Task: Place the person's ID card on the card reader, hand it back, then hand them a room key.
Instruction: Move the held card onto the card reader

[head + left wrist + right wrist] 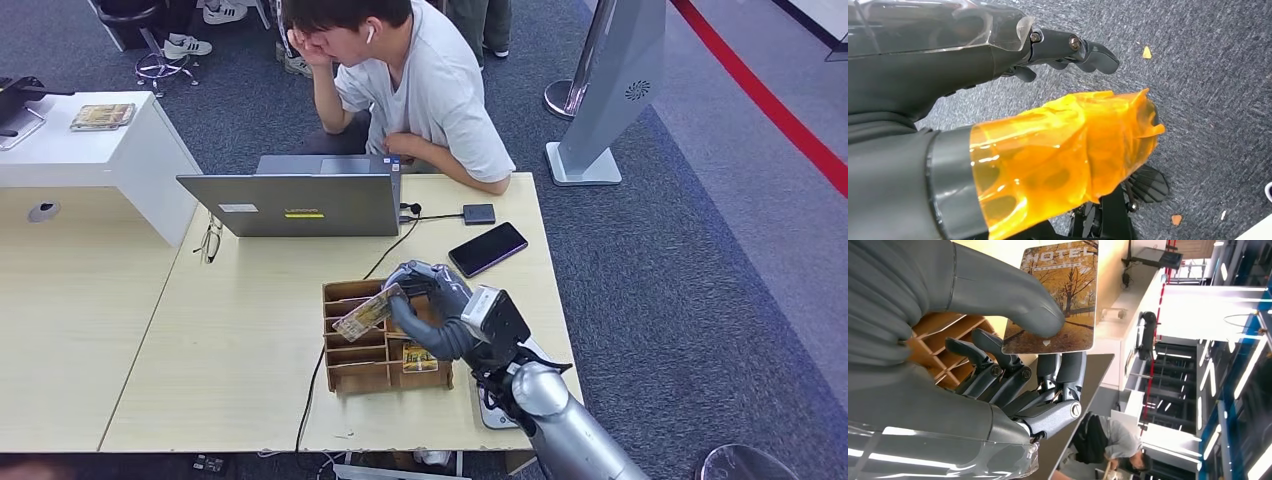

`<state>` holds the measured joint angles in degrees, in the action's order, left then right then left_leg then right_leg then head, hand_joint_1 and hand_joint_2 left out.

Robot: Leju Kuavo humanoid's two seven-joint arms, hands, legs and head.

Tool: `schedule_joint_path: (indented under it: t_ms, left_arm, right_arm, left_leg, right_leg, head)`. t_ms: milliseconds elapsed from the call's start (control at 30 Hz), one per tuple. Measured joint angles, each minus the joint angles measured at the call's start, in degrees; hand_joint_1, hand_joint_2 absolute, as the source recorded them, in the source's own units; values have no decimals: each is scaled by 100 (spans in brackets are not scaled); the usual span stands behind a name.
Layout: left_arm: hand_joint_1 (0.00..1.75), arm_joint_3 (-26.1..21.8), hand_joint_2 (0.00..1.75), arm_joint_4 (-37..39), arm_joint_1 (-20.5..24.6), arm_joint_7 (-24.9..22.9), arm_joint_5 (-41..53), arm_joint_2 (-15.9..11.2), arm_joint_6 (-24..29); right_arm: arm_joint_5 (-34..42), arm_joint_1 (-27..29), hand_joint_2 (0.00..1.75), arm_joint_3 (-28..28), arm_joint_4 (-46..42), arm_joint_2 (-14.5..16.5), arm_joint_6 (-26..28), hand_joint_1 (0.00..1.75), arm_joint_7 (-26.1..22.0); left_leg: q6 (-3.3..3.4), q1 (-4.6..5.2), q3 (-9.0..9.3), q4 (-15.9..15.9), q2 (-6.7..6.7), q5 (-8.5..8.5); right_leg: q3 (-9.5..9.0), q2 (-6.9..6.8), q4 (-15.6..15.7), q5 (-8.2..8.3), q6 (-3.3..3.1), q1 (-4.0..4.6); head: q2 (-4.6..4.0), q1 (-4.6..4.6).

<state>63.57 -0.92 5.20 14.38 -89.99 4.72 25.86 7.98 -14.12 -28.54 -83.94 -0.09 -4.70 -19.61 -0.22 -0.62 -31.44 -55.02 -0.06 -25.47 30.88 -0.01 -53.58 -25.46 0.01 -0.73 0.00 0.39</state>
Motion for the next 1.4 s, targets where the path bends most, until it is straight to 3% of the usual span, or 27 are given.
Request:
schedule_joint_path:
  t_ms: [700,1400]
  left_arm:
    - [0,-582,0,0,0,40,0,2,28]
    - [0,-1032,0,-60,0,123,0,-4,188]
  right_arm:
    - [537,443,175,704,606,-465,-508,175,399]
    - [338,667,175,992,786,-1210,-927,175,546]
  left_leg:
    - [0,0,0,0,-1,0]
    - [1,1,0,0,-1,-1]
  right_leg:
    - [0,-1,1,0,0,0]
    - [-1,-1,1,0,0,-1]
  head:
    - [0,1]
    - [0,-1]
